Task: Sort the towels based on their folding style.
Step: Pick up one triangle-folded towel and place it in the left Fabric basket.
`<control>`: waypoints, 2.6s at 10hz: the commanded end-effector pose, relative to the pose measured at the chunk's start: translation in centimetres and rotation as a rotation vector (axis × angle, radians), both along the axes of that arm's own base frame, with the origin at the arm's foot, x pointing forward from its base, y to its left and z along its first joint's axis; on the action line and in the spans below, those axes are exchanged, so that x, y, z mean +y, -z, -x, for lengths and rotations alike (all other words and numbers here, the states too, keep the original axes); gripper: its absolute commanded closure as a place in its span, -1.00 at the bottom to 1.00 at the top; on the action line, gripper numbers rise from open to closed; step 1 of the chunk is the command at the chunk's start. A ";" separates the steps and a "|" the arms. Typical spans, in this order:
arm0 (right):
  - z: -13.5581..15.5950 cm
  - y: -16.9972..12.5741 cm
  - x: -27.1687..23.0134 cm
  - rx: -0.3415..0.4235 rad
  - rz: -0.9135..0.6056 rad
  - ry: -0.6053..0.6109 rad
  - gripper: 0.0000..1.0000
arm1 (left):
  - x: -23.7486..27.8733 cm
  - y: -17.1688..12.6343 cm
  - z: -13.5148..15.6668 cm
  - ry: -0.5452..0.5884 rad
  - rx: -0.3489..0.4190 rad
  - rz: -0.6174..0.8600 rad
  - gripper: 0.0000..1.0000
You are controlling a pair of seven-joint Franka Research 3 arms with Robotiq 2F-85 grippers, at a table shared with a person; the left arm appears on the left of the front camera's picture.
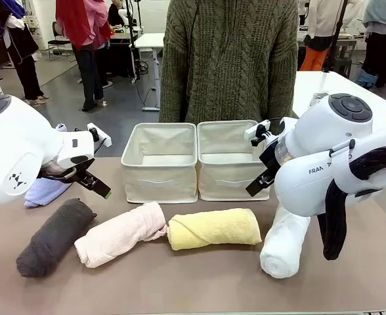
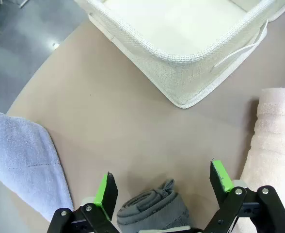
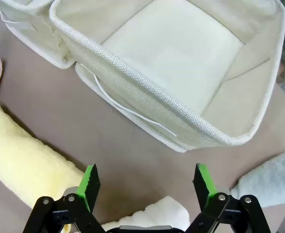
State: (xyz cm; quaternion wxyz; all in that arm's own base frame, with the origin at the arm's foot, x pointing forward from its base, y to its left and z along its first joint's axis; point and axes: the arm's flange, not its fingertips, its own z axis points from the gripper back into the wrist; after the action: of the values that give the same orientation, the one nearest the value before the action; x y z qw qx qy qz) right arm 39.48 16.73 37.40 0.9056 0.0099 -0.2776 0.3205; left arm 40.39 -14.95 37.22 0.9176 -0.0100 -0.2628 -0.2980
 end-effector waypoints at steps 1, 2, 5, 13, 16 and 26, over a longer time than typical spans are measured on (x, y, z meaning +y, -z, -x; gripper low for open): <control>0.0 0.0 0.0 0.000 0.000 0.000 -1.00 | 0.0 0.0 0.0 0.000 0.000 0.000 -1.00; 0.0 0.0 0.0 0.000 0.000 0.000 -1.00 | 0.0 0.0 0.0 0.000 0.000 0.000 -1.00; 0.0 0.0 0.0 0.000 0.000 0.000 -1.00 | 0.0 0.0 0.0 0.000 0.000 0.000 -1.00; 0.0 0.0 0.0 0.000 0.001 -0.001 -1.00 | 0.0 0.0 0.0 0.000 0.000 0.000 -1.00; 3.5 -13.3 0.6 -0.010 0.044 0.075 -1.00 | 0.1 -12.7 0.7 0.010 0.022 -0.075 -1.00; 9.6 -26.7 1.0 -0.018 0.093 0.130 -1.00 | 2.8 -26.1 0.7 0.185 0.293 0.081 -1.00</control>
State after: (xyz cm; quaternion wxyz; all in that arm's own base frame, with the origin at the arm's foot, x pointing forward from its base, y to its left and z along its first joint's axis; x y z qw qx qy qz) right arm 30.01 17.58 63.70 0.9225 -0.0530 -0.2677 0.2728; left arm 37.01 -14.54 62.58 0.9193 -0.0187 -0.2020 -0.3372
